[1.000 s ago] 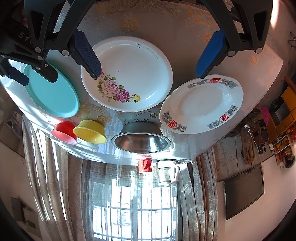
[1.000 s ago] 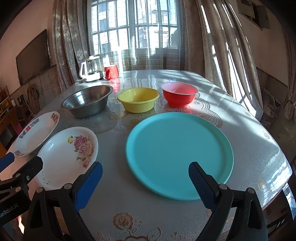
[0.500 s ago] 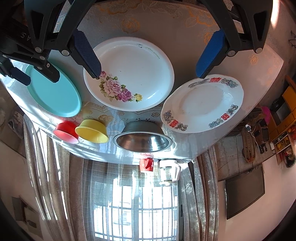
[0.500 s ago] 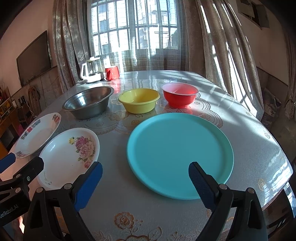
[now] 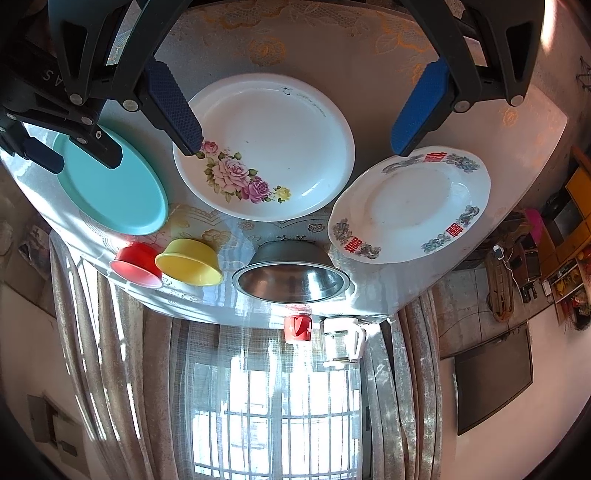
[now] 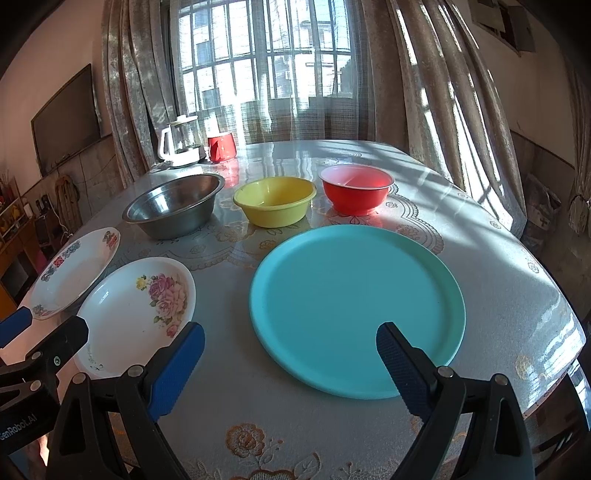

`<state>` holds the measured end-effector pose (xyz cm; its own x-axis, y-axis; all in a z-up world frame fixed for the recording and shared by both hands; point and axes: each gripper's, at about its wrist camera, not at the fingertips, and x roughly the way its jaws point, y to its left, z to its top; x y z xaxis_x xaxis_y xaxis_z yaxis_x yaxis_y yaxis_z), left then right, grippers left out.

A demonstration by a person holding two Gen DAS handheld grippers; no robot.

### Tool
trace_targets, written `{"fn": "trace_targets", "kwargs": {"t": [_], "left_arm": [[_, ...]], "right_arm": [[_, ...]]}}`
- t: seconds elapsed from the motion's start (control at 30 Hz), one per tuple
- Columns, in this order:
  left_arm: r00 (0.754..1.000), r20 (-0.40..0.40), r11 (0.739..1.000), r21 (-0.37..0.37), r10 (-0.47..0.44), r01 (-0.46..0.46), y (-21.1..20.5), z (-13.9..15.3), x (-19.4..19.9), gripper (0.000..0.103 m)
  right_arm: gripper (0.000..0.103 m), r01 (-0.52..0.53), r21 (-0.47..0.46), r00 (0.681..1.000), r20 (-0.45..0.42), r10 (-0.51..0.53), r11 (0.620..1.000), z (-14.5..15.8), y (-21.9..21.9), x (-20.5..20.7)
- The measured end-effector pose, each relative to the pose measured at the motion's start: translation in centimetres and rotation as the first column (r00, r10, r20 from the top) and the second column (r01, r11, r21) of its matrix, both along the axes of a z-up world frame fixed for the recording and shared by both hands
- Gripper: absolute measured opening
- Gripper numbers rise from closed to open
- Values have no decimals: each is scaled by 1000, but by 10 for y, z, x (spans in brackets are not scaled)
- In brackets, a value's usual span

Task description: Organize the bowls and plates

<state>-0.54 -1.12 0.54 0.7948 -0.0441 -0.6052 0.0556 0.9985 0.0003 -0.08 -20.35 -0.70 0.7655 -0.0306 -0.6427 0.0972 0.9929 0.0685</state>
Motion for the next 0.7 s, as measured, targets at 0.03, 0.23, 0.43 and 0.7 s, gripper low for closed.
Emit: {"fn": "trace_targets", "kwargs": {"t": [0.03, 0.23, 0.43, 0.7], "left_arm": [[1000, 0, 1000, 0, 0, 0, 0, 0, 0, 103], [1000, -2, 1000, 5, -8, 8, -3, 0, 0, 103], [1000, -6, 1000, 9, -19, 19, -7, 0, 1, 103], [997, -19, 997, 7, -74, 74, -16, -1, 3, 103]], "right_arm": [[95, 1, 0, 1000, 0, -1, 1000, 0, 0, 0], [95, 4, 7, 1000, 0, -4, 1000, 0, -3, 0], [95, 11, 14, 1000, 3, -11, 1000, -1, -6, 0], [95, 24, 49, 1000, 7, -25, 999, -1, -21, 2]]}}
